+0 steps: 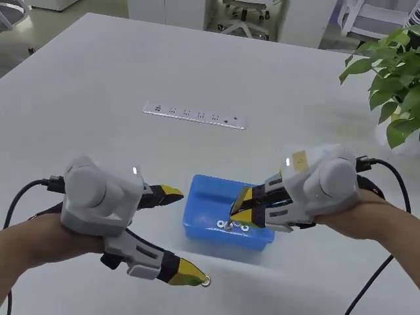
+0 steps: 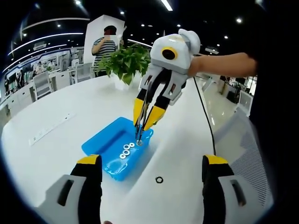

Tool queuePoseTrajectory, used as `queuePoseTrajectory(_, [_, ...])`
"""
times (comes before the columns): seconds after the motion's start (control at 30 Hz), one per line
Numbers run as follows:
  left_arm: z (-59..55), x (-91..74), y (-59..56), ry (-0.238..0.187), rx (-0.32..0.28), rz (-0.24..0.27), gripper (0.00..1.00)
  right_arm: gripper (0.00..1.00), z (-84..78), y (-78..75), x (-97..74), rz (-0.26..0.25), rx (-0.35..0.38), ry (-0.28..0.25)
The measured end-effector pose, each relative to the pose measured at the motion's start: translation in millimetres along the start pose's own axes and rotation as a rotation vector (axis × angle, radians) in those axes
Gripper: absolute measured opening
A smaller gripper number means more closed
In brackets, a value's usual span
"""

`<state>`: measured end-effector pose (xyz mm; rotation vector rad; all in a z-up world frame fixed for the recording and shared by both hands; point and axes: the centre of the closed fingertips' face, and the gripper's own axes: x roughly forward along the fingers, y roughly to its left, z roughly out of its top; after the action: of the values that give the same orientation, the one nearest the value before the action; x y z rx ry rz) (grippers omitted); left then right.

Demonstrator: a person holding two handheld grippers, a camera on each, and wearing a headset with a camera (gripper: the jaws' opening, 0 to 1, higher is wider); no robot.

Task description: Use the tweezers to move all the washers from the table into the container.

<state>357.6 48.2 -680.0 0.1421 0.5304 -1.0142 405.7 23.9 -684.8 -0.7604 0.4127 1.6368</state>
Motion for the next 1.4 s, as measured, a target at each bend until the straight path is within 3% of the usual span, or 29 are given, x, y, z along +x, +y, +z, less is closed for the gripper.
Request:
queuePoseTrajectory(0.4, [3.7, 0.1, 1.6, -0.029, -0.029, 0.01, 0.99, 0.09, -8.4, -21.6, 4.8, -0.019, 0.014, 0.002])
queuePoseTrajectory(0.93, [4.9, 1.6, 4.6, -0.033, -0.033, 0.006, 0.99, 0.09, -24.9, -45.8, 18.5, -0.052, 0.027, 0.016])
queuePoseTrajectory(1.4, [6.0, -1.0, 12.9, -0.039, -0.034, 0.01, 0.99, 0.09, -43.4, -56.2, 33.2, -0.06, 0.059, 0.033])
